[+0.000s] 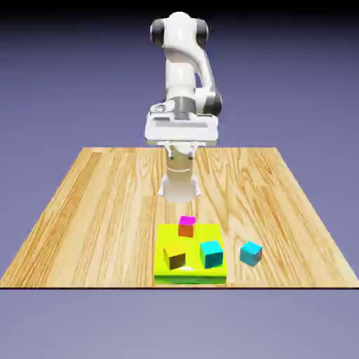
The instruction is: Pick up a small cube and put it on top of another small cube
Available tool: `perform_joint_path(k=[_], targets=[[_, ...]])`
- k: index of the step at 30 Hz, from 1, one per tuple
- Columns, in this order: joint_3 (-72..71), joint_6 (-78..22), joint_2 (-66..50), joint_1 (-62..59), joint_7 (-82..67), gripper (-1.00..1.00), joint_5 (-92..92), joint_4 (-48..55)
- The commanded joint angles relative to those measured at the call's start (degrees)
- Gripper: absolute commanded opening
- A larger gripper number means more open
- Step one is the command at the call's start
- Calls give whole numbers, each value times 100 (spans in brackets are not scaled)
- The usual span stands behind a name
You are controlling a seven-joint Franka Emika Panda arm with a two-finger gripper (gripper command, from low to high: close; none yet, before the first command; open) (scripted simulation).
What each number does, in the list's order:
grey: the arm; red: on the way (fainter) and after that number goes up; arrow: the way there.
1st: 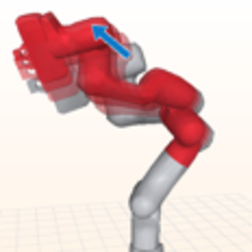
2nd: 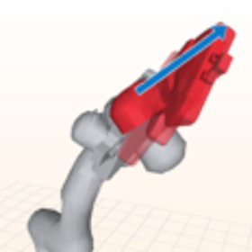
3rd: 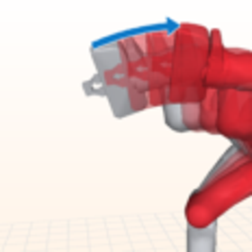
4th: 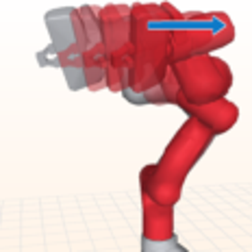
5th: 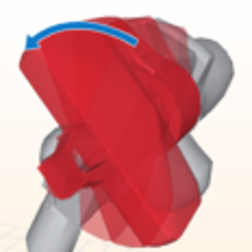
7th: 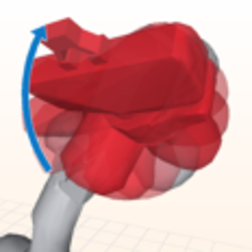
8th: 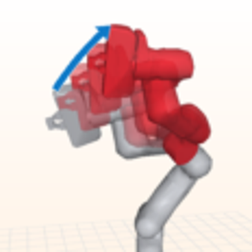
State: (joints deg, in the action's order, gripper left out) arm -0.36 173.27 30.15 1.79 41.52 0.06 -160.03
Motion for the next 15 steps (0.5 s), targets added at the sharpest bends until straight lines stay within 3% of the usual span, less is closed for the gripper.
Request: perform_joint_path(k=[1,15], targets=[[-29,-62,-208,92,-78,0,5,81],[-442,-923,-3115,1377,-1170,0,70,1210]])
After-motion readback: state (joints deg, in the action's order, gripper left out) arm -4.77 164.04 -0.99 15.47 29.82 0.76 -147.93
